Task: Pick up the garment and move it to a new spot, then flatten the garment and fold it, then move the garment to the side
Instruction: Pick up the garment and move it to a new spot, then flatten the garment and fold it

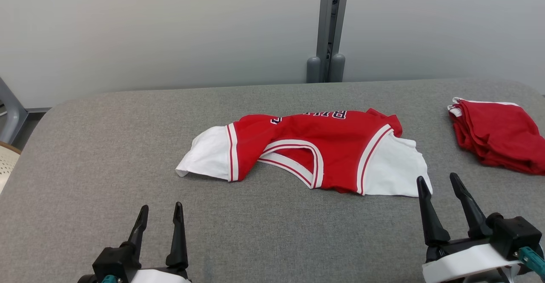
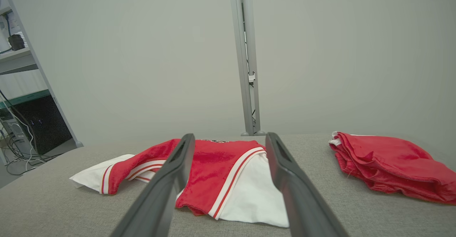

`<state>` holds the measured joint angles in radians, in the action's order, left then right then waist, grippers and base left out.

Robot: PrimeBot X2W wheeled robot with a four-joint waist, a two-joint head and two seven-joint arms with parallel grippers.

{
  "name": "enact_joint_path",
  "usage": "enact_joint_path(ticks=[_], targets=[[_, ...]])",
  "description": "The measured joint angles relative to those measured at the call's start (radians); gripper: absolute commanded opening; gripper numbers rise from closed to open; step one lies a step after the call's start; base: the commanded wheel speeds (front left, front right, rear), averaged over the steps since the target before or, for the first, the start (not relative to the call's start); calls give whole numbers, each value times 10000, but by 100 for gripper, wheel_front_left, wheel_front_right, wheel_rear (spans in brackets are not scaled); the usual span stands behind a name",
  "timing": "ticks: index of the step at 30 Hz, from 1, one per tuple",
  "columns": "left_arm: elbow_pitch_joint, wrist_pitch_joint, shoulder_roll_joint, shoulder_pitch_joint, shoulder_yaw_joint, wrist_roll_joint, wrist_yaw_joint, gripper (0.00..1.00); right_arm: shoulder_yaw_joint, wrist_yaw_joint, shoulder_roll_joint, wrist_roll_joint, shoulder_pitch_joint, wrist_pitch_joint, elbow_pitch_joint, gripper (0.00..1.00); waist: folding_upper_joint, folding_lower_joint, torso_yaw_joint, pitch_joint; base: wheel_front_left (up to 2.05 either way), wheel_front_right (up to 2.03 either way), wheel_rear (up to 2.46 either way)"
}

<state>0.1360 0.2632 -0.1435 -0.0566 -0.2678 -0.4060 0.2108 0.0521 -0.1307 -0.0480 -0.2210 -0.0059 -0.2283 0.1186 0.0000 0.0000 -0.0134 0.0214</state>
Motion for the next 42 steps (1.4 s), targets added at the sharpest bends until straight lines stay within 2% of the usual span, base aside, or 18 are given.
enact_joint_path(ticks=[8,14,20,26,34,42], targets=[[-12,0,-21,-7,-44,0,4,100,-107,0,2,6,27,56,54,100,0,0,-62,-49,0,0,0],[-33,-6,-10,19,-138,0,0,100,-347,0,-4,418,-66,460,646,100,0,0,-268,-177,0,0,0],[17,-4,84,256,-205,0,-77,100,35,0,2,1611,-1069,909,2071,100,0,0,-656,-564,0,0,0],[79,-2,251,495,-267,13,-119,100,268,0,12,2719,-2222,918,4100,100,0,0,-1182,-1007,0,0,0],[127,0,349,719,-178,100,-201,100,-474,0,-29,4157,-3441,422,6180,100,0,0,-1857,-1625,0,0,0],[150,0,481,808,0,265,-286,100,-1321,0,-36,4765,-4140,-73,7008,100,0,0,-2100,-1908,0,0,0]])
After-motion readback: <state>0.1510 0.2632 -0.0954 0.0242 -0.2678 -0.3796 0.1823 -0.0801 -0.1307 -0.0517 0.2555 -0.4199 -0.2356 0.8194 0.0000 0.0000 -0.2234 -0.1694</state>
